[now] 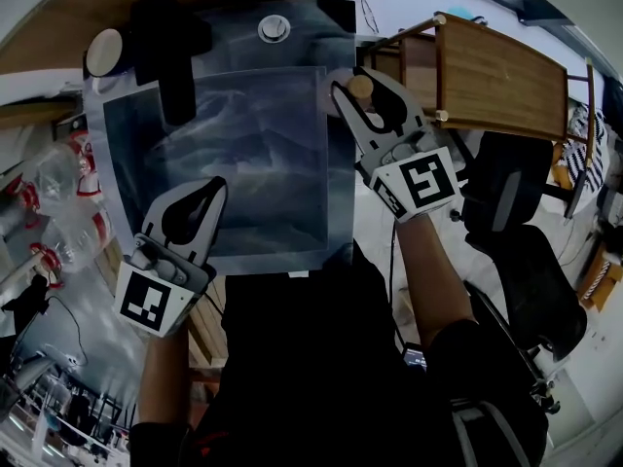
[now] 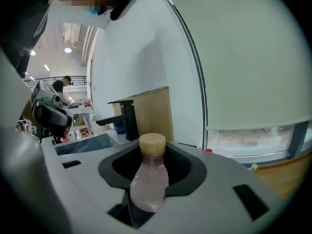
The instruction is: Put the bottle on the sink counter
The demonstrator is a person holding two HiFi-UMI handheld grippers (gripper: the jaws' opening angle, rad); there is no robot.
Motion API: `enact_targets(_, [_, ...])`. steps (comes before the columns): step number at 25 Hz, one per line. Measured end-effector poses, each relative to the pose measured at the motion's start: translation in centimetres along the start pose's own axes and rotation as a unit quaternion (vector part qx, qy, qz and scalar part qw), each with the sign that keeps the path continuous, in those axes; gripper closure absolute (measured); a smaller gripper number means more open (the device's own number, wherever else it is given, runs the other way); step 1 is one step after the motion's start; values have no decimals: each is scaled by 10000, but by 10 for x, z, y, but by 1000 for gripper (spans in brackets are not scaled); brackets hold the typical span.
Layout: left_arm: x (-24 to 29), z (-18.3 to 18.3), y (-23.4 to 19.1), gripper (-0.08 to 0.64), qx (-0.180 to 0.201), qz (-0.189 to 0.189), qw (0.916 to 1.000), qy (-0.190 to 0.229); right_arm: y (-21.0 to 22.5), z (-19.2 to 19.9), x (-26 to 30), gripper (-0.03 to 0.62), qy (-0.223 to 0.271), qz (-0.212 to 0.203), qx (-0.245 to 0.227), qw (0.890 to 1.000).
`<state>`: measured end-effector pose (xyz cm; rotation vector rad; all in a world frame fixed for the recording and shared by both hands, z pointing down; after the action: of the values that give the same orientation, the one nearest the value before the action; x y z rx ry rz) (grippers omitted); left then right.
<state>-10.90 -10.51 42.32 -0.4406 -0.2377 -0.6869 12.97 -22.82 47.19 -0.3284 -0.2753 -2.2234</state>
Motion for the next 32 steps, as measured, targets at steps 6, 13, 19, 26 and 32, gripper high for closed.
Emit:
enact_targets(6, [0, 0, -1, 543, -43, 14, 10000, -5, -2, 0, 1, 454, -39, 14, -168, 9999])
enact_targets(13, [3, 0, 0, 543, -28, 60, 10000, -2, -2, 1, -1, 454, -22, -9, -176, 9998])
enact_targets(19, [4, -1, -1, 543, -21, 80, 10000, 18, -3, 2, -1, 453, -22, -65, -256, 9996])
enact_targets(26, [3, 1, 0, 543, -44, 92, 9999, -15, -8, 4, 0, 449, -64, -97, -474, 9988])
enact_targets(32, [2, 2, 0, 543, -47, 88, 9999, -36, -9, 6, 0, 450, -91, -59, -598, 9982])
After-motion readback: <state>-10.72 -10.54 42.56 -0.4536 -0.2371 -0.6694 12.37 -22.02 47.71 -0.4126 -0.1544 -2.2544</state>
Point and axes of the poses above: the fingertips, and each gripper's own axes: x forward along the fingers, y to its right, z out of its underside, the point moved 7 cm from there along -x, backward along the fingers, and after that the axes turned 6 degrees about z, right-handed, at the moved point
